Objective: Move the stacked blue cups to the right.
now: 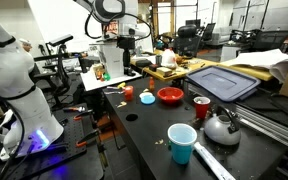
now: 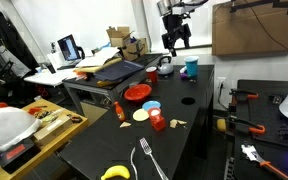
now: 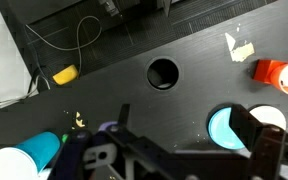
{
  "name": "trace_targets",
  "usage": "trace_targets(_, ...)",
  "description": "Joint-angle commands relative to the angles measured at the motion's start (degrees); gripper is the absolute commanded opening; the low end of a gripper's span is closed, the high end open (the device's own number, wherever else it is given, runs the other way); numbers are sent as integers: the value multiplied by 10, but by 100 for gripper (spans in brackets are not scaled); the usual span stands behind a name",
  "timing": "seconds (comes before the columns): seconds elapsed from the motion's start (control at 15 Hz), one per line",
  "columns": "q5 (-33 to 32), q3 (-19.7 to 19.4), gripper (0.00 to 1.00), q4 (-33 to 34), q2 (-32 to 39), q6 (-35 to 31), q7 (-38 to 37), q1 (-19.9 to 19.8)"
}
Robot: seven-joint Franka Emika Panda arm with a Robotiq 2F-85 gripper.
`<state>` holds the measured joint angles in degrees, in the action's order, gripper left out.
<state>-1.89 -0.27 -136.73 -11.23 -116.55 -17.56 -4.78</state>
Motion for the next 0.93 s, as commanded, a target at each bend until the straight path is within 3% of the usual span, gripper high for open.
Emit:
trace_targets(0.0, 1, 2, 100, 38, 19, 49, -9, 8)
trace_targets(0.47, 13, -3, 100, 72, 31, 103, 6, 12)
trace_targets(0.87, 5, -5, 100, 100, -7, 172, 11, 10)
